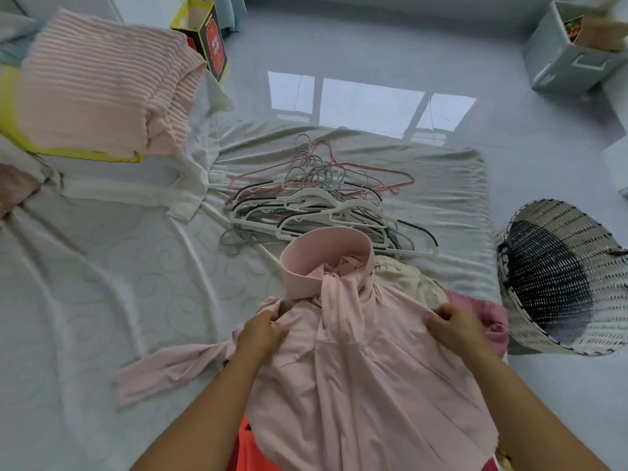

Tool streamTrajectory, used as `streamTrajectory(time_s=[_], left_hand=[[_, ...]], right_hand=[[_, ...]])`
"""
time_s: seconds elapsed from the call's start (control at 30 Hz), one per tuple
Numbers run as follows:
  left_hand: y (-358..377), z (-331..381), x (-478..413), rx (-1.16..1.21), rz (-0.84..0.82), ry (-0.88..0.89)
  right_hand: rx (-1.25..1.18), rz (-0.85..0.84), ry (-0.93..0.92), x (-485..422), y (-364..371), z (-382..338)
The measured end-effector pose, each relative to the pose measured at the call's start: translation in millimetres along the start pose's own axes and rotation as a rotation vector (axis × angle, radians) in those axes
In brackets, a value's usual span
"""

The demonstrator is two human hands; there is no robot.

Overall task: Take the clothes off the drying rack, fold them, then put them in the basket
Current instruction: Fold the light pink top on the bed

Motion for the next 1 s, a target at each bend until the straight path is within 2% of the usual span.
streamTrajectory(time_s=[0.13,0.2,0.27,0.33,0.37,0.4,0.5,0.57,0.63,0.73,0.9,1.0], left_hand=[[-36,-15,9,0.361,0.114,-0.037],[-59,-37,21,0.479,0.112,-0.079],[-72,-61,36,0.391,-0.041,-0.119],[-67,-87,53,0.107,-0.320,-0.189],[-63,-95,59,0.003,-0.426,-0.214],[-59,-99,60,-0.037,-0.460,-0.222],[-49,-85,43,0.137,-0.271,-0.162],[-36,-64,31,0.169,-0.145,-0.061],[-17,-46,26,0.144,-0.105,-0.003],[1,-37,19,0.098,-0.072,-0.039],[-18,-30,18,-0.034,-0.067,0.016],[-50,-18,27,0.045,-0.016,0.129]], right_hand=[[-0.265,0.046,0.028,7,-40,8],[-0.262,0.076,0.096,11,-56,25],[-0.116,-0.033,0.189,14,-54,43],[0.112,-0.208,0.246,16,-38,54],[0.223,-0.239,0.230,13,-30,55],[0.308,-0.222,0.193,9,-25,49],[0.323,-0.053,-0.028,-3,-7,16],[0.262,-0.018,-0.093,-1,5,-10],[0.270,-0.058,-0.056,0,17,-20],[0.340,-0.057,-0.008,1,16,-17],[0.278,-0.171,-0.027,16,-1,-18],[0.182,-0.254,0.022,29,-21,-25]])
Point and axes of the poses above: each hand's wrist, its own x-axis away from the middle knuckle, its own y-axis out of the palm, z = x × y, the point moved 6 cm from there along -x, towards the middle knuckle, and after that the axes turned 3 degrees about y, right-handed, at the moved point
